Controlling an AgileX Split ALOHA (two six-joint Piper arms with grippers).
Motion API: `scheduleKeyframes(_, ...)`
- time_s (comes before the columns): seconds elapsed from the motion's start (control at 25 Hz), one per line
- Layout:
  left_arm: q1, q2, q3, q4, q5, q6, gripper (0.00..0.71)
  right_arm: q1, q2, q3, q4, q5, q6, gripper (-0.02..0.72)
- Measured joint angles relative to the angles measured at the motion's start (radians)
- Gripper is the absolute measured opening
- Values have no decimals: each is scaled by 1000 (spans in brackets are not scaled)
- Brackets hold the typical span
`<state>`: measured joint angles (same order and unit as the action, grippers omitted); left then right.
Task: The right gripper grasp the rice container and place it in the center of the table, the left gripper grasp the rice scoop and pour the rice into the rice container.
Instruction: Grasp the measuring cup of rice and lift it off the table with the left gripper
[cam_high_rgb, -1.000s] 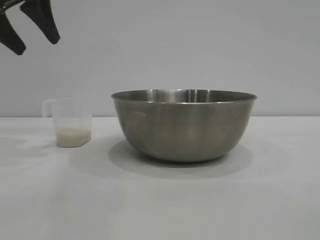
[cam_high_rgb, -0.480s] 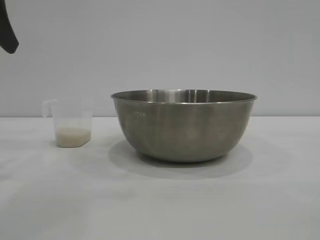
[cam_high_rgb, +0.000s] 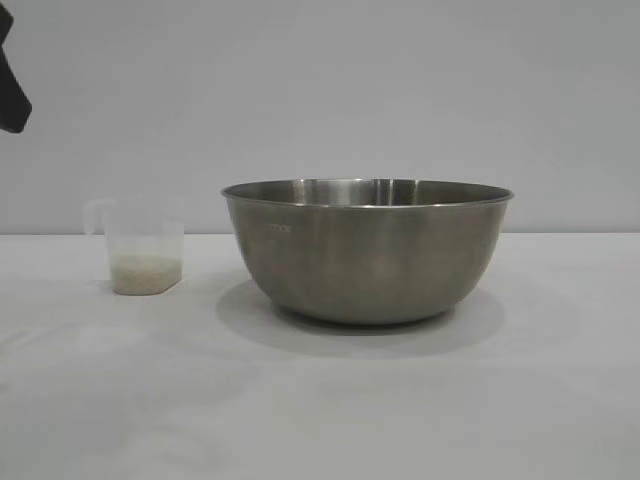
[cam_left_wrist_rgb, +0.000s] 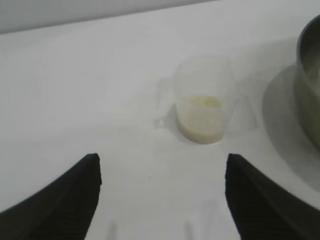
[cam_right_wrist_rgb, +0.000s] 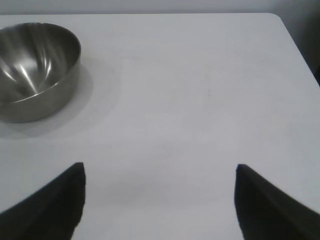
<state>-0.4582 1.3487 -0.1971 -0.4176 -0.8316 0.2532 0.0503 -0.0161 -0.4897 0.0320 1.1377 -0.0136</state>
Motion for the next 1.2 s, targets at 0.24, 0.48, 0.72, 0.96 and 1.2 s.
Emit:
scheduleKeyframes(0.24, 0, 152, 57, 98, -211, -55, 545, 0, 0, 0, 0, 0, 0, 524)
scheduleKeyframes(0.48, 0, 357, 48, 135, -303, -57, 545, 0, 0, 0, 0, 0, 0, 524)
scheduleKeyframes(0.72, 0, 464, -5, 114, -307, -112, 545, 0, 0, 0, 0, 0, 0, 524)
scheduleKeyframes(0.96, 0, 476, -71, 76, -311, -98, 545, 0, 0, 0, 0, 0, 0, 524)
scheduleKeyframes(1.2, 4, 476, -133, 15, -311, -50, 545, 0, 0, 0, 0, 0, 0, 524)
